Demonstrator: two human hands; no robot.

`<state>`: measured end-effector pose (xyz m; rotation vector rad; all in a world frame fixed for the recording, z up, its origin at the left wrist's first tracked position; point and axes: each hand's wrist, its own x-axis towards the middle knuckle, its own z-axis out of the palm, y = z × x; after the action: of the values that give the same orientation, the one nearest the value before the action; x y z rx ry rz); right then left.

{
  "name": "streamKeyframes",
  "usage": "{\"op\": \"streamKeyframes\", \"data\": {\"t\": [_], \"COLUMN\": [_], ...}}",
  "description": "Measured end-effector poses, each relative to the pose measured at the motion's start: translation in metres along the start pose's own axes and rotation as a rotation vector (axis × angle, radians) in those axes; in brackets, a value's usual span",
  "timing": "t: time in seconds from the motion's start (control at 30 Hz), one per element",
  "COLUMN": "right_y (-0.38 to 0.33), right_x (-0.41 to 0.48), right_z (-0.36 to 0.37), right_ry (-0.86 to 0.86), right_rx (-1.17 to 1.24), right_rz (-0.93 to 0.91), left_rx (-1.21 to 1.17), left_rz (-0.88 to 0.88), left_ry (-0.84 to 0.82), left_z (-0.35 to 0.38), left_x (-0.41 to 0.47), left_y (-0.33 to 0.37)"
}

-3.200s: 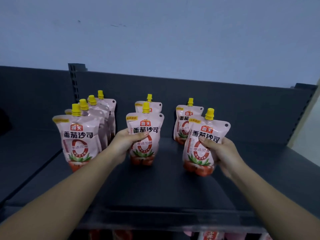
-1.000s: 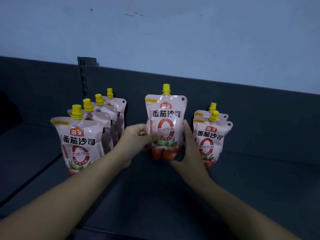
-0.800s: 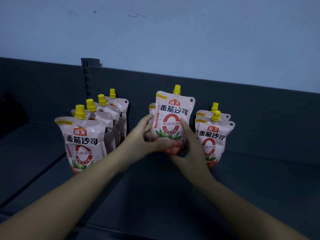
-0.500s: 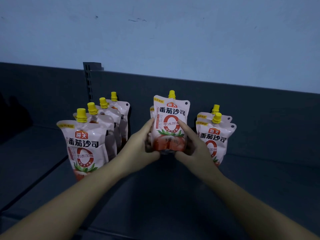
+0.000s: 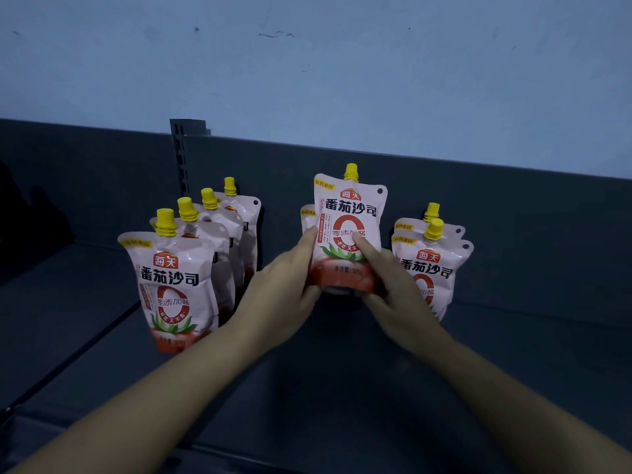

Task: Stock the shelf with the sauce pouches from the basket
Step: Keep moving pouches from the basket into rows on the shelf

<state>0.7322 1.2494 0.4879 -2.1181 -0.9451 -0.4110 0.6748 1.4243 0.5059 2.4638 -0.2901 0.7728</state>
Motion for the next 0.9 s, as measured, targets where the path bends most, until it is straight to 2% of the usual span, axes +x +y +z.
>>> {"op": "streamKeyframes", "data": {"t": [0.13, 0.23, 0.33, 0.4, 0.5, 0.63, 0.77, 0.9], "right_y": [0.004, -0.001, -0.006, -0.008, -0.007, 0.007, 0.019, 0.026], "right_x": [0.003, 0.001, -0.002, 0.0, 0.005, 0.006, 0.0, 0.003], "right_z": [-0.009, -0.004, 0.006, 0.013, 0.018, 0.02, 0.027, 0.033], "right_ry": [-0.042, -0.002, 0.043, 0.064, 0.062, -0.069, -0.137, -0.143], "right_rx": [-0.037, 0.035, 0.14, 0.203, 0.278, 0.344, 0.254, 0.184], "right_rz": [-0.014, -0.024, -0.05, -0.044, -0.001, 0.091, 0.151, 0.179], "left_rx": [-0.078, -0.389, -0.802, -0.923, -0.872, -0.745, -0.687, -0.522], "left_rz": [-0.015, -0.103, -0.25, -0.302, -0.292, -0.283, -0.248, -0.222], "left_ry": [-0.025, -0.079, -0.24, -0.251, -0.172, -0.217, -0.249, -0.258], "left_z": [-0.001, 0.002, 0.003, 0.006, 0.01, 0.012, 0.024, 0.037], "left_x": [0.001, 0.003, 0.004, 0.005, 0.008, 0.012, 0.013, 0.012], "left_y": [-0.001, -0.004, -0.007, -0.009, -0.018, -0.03, -0.037, -0.05]}}
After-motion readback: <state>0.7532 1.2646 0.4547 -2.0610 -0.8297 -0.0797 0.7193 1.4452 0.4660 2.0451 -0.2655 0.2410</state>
